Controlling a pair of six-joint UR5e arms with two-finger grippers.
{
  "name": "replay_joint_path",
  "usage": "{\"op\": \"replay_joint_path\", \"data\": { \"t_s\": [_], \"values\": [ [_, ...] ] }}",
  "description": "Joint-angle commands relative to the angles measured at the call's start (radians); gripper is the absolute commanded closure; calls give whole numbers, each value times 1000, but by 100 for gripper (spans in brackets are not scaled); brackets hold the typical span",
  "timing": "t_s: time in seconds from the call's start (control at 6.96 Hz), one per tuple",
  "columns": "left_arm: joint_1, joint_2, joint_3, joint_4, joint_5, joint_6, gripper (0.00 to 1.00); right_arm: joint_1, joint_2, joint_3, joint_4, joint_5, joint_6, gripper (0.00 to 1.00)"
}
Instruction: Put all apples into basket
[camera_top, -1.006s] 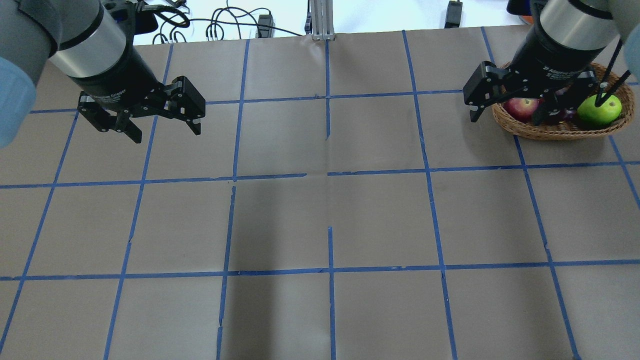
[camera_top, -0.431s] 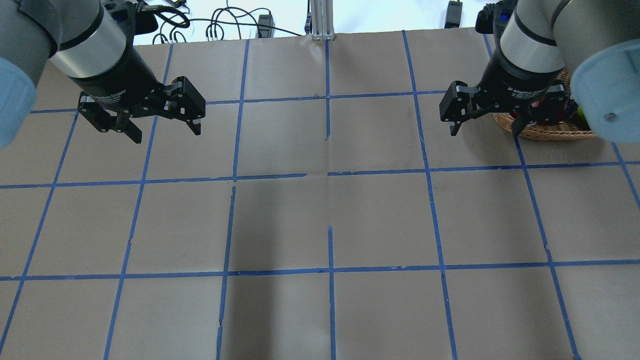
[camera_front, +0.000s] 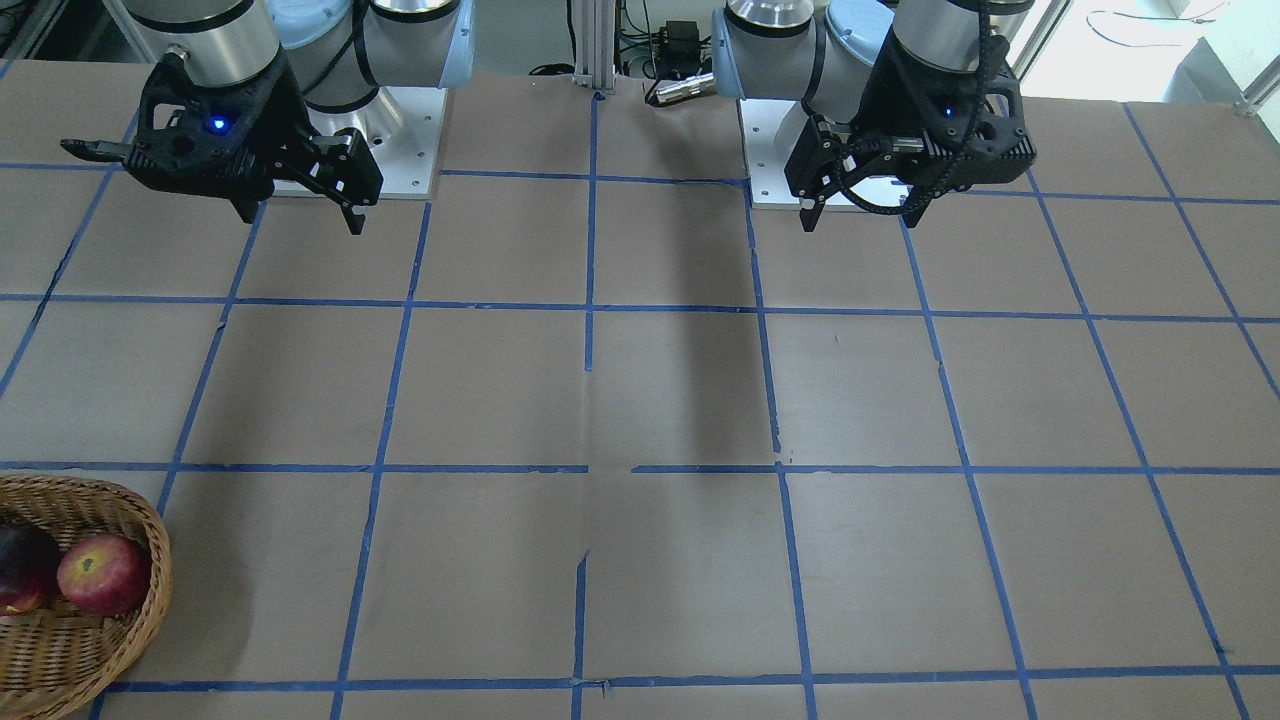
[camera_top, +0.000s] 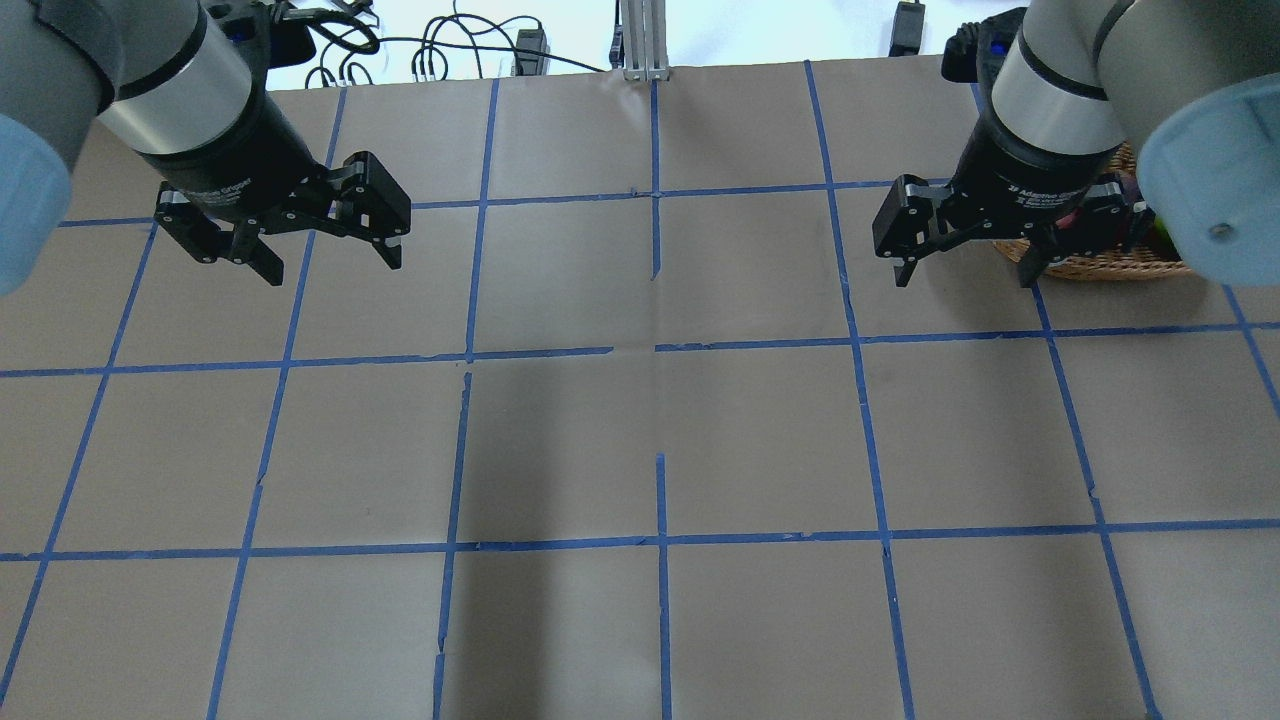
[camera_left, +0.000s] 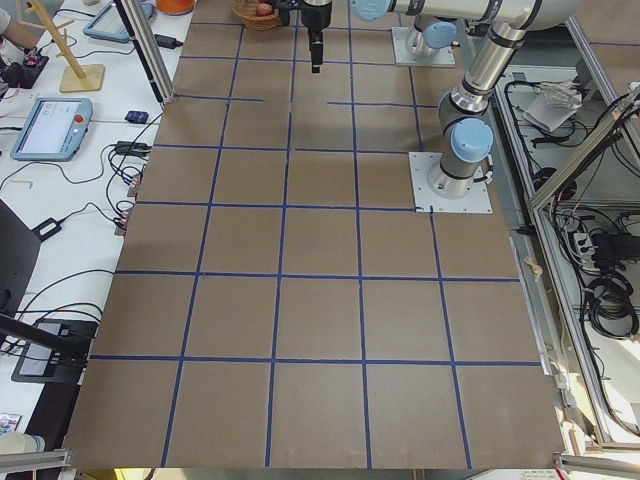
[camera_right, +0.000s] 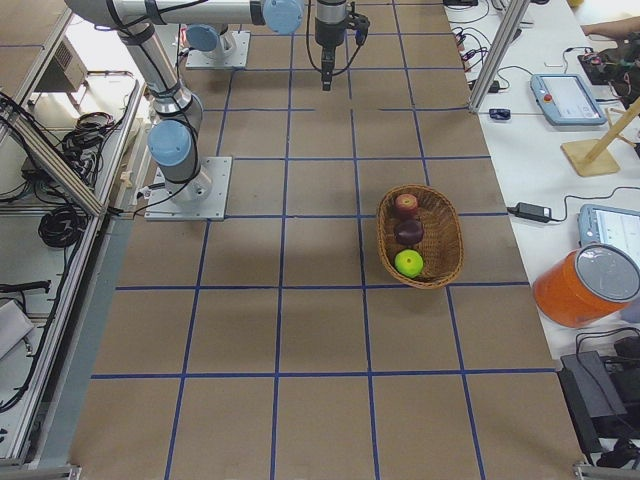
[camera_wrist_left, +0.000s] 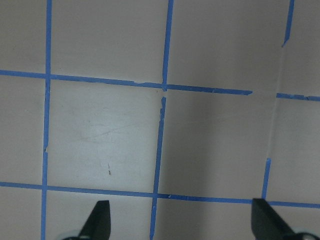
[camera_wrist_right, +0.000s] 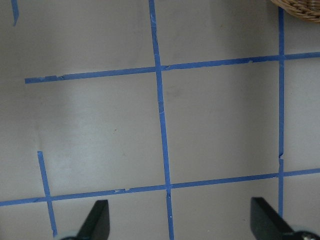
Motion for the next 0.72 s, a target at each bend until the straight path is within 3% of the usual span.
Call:
{"op": "replay_joint_path", "data": {
  "t_s": [0.0,0.57],
  "values": [
    [0,0,0,-1,0,0,0,-2,-8,-8,25,1,-2,0],
    [0,0,0,0,0,0,0,-1,-31,-3,60,14,-6,0]
  ]
}}
